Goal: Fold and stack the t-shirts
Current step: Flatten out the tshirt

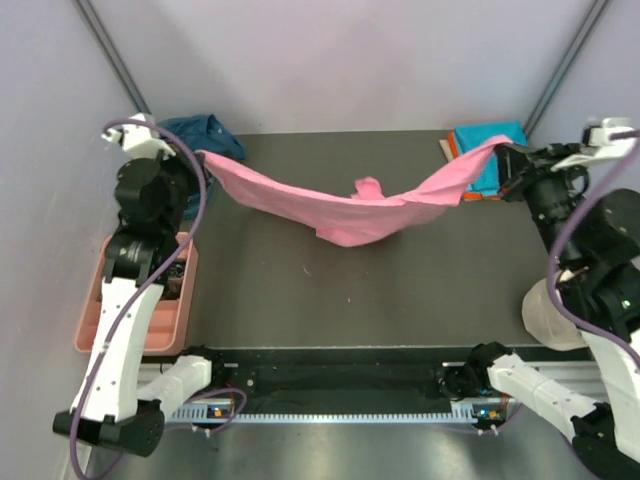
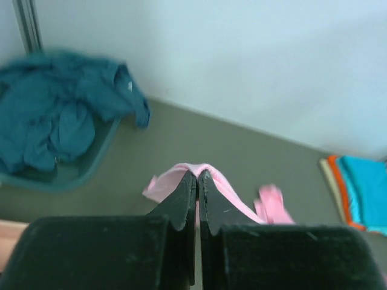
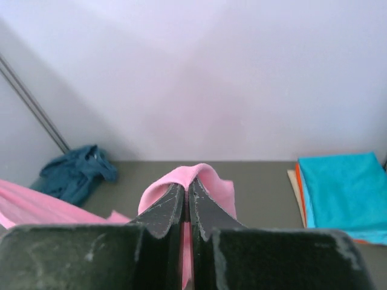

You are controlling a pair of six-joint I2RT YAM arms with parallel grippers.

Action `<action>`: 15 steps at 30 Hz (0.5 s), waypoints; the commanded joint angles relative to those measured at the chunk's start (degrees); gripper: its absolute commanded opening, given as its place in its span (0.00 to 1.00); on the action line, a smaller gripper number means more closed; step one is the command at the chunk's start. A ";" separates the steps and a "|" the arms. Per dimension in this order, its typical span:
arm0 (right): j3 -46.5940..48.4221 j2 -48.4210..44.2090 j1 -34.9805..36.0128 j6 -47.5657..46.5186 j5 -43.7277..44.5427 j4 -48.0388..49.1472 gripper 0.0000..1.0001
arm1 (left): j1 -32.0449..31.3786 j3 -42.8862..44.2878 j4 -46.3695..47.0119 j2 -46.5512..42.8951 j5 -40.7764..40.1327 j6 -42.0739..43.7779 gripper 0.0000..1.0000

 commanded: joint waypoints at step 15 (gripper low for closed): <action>7.54 -3.58 -0.46 -3.21 -1.11 0.08 0.00 | 0.03 9.77 -2.53 -5.69 1.47 4.70 0.00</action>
